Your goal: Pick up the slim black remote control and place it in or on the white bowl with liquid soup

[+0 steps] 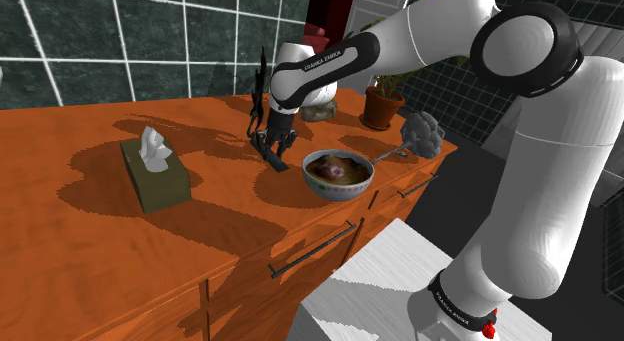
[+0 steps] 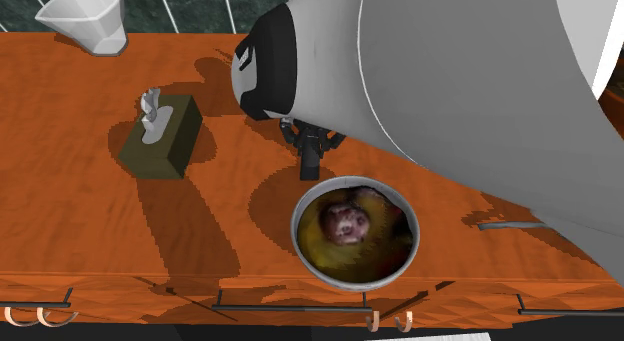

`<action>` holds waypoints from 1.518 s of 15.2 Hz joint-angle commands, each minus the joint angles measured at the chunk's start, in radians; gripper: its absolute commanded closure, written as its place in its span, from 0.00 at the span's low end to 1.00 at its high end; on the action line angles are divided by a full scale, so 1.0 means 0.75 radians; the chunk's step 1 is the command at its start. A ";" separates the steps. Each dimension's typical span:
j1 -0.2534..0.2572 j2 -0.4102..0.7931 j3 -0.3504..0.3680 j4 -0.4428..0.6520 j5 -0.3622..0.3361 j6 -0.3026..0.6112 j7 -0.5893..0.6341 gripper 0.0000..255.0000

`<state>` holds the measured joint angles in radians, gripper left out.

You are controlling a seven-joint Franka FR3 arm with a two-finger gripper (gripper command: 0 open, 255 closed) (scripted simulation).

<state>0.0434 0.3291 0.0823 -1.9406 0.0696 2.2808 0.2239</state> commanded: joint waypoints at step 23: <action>-0.003 -0.160 0.003 0.149 0.002 -0.310 0.018 1.00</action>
<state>0.0408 0.2145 0.0845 -1.8358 0.0713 2.0607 0.2349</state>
